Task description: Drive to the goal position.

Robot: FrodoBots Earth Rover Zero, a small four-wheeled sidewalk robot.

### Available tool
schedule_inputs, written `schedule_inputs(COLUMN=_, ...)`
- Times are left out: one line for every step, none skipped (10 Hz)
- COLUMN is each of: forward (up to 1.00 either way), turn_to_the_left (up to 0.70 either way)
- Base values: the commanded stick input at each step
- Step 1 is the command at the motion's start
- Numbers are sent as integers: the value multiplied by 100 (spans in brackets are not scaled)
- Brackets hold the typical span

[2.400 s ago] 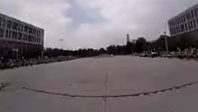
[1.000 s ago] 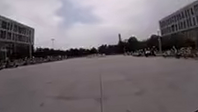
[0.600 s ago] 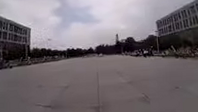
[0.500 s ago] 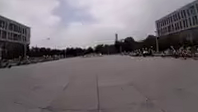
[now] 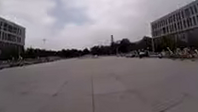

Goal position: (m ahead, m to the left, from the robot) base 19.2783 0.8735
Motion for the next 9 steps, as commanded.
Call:
schedule_inputs(forward=70, turn_to_the_left=-14)
schedule_inputs(forward=70, turn_to_the_left=-14)
schedule_inputs(forward=70, turn_to_the_left=-14)
schedule_inputs(forward=70, turn_to_the_left=-14)
schedule_inputs(forward=70, turn_to_the_left=-14)
schedule_inputs(forward=70, turn_to_the_left=-14)
schedule_inputs(forward=70, turn_to_the_left=-3)
schedule_inputs(forward=70, turn_to_the_left=0)
schedule_inputs(forward=70, turn_to_the_left=0)
